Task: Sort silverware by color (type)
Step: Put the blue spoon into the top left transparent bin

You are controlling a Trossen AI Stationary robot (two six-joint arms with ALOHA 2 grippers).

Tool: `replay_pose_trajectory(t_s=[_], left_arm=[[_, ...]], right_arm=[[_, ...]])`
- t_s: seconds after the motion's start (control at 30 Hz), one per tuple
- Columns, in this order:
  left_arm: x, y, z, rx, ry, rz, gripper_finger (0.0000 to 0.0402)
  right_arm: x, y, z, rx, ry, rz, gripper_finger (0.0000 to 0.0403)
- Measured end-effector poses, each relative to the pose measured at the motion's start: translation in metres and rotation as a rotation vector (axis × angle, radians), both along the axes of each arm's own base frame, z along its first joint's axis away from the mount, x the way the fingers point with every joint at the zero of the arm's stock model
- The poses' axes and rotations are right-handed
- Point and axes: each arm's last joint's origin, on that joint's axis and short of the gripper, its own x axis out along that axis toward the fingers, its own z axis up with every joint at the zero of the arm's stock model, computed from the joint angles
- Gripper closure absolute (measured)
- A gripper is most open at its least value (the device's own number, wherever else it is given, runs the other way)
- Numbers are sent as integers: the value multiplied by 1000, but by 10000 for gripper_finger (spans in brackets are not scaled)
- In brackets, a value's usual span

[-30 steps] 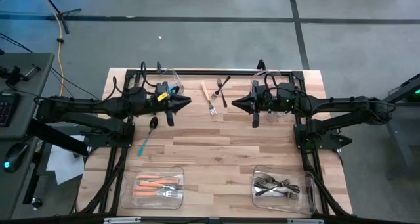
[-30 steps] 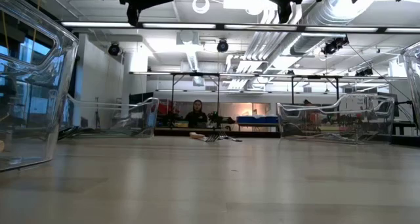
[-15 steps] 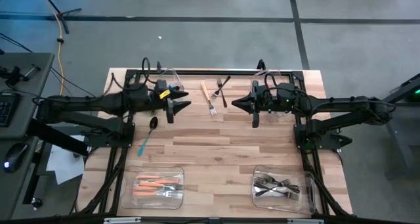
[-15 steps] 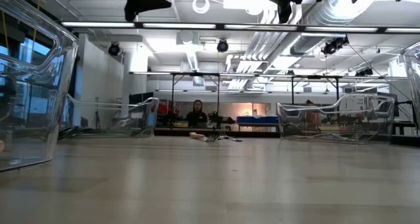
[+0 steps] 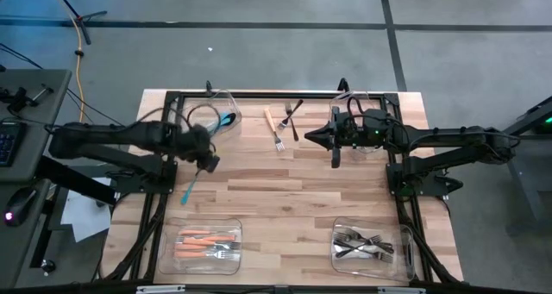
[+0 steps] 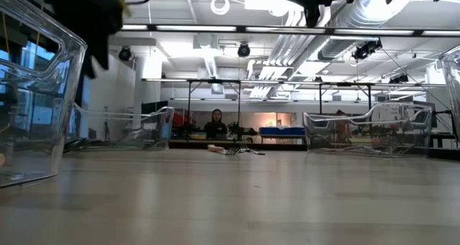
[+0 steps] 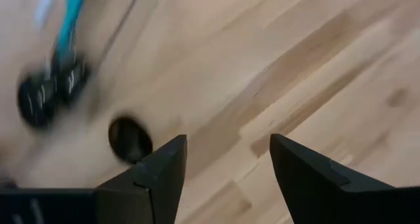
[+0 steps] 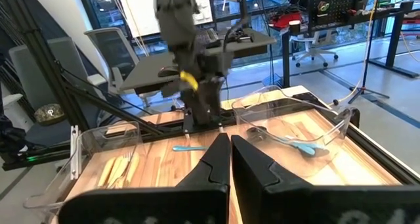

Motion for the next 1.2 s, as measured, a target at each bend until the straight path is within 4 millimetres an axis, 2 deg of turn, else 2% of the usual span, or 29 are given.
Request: replay_pose_trajectory(t_s=[0.23, 0.33, 0.47, 1.0, 1.2], left_arm=[[-15, -19, -62, -148, 181, 119, 194], [-22, -22, -79, -192, 253, 143, 194], [-19, -21, -87, -171, 235, 145, 194], [-7, -21, -118, -120, 452, 199, 194], [-1, -23, -123, -168, 433, 231, 200]], right_arm=[[0, 0, -1, 1, 12, -5, 403], [0, 0, -2, 2, 16, -5, 403], [0, 0, -2, 2, 19, -5, 403], [-1, -5, -2, 8, 21, -27, 403], [-1, -6, -2, 29, 20, -29, 403]])
